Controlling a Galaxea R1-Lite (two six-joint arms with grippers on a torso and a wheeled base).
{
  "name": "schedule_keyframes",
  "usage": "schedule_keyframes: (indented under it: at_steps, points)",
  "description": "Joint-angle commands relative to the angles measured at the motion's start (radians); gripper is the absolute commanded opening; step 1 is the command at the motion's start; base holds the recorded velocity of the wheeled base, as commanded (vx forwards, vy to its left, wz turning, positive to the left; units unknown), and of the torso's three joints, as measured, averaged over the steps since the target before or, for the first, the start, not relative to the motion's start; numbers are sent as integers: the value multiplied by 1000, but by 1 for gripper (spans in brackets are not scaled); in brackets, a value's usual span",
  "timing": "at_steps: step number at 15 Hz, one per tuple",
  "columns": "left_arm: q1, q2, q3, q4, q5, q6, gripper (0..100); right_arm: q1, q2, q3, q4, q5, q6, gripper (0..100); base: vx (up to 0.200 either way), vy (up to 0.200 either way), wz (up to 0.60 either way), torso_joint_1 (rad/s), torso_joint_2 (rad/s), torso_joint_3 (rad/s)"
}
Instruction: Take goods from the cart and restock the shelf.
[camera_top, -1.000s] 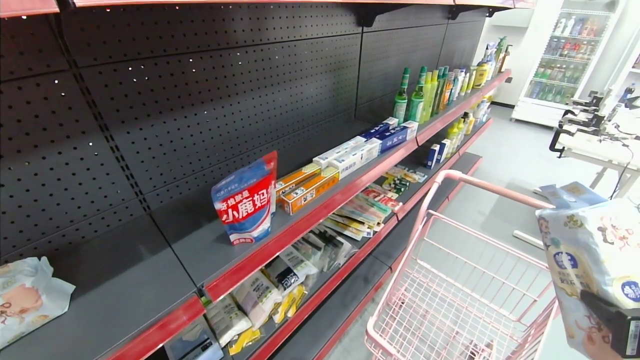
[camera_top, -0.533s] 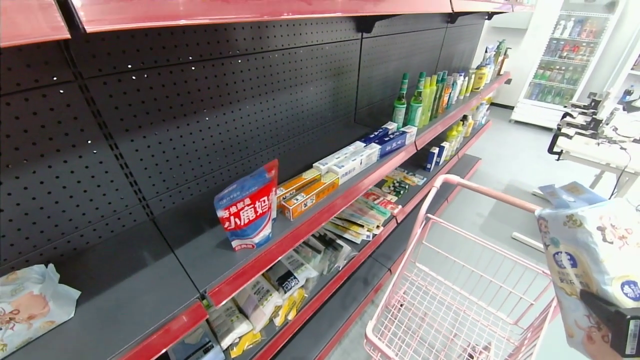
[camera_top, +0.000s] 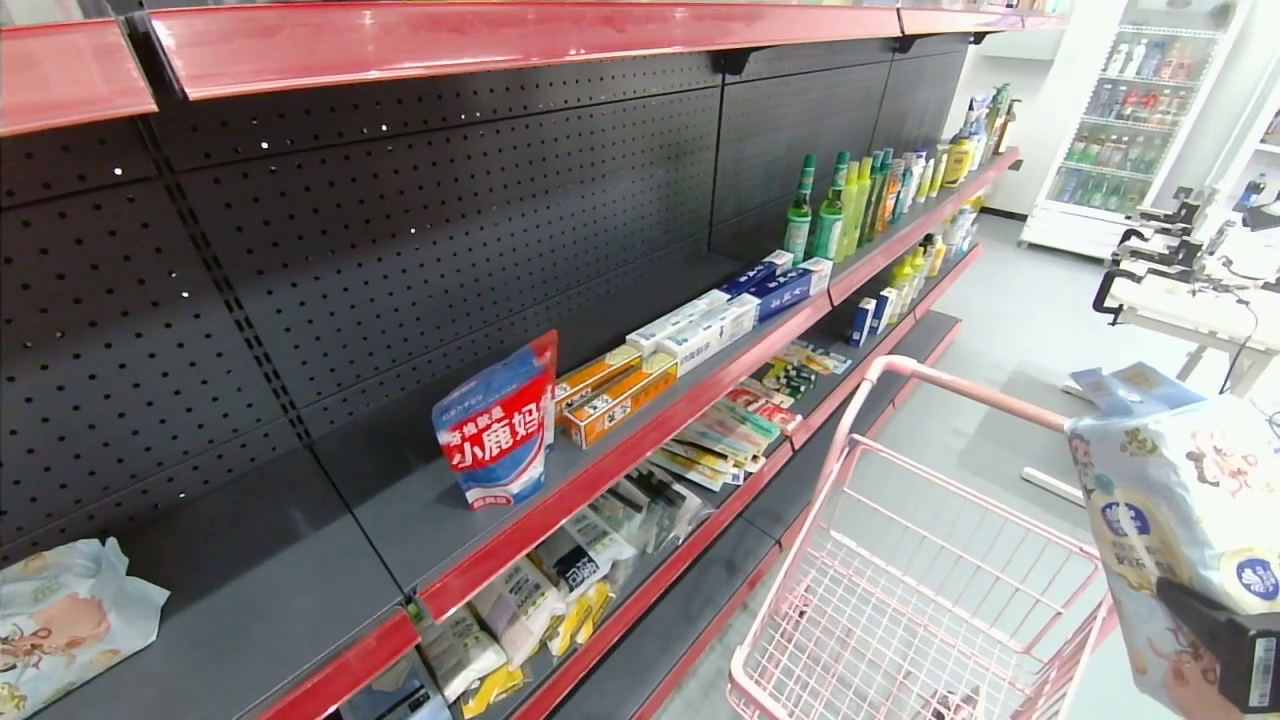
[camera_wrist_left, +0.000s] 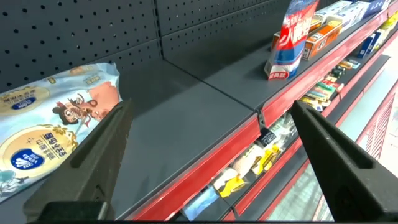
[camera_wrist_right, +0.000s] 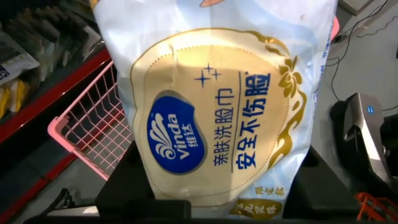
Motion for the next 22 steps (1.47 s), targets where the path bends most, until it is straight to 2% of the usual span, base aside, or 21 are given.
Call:
schedule_keyframes:
  at_steps: [1,3,9,11,15,19,22]
  points:
    - [0,1,-1,0,0,0,100,-2,0,6,0,-3,-6,0,0,0,0,0,0,0]
    - [1,1,-1,0,0,0,100,-20,-4,5,0,-2,-13,0,0,0,0,0,0,0]
    - [0,1,-1,0,0,0,100,-22,-27,31,1,-5,-27,0,0,0,600,10,2,2]
    - [1,1,1,0,0,0,100,-22,-82,47,52,-6,-45,0,0,0,600,0,10,2]
    - [0,1,-1,0,0,0,100,-22,-271,38,265,-5,-55,0,0,0,600,7,2,5]
    - [0,1,1,0,0,0,100,-22,-319,34,278,-6,-56,0,0,0,600,2,0,2]
    - [0,1,1,0,0,0,100,-20,-337,32,276,-3,-59,0,0,0,0,0,0,0]
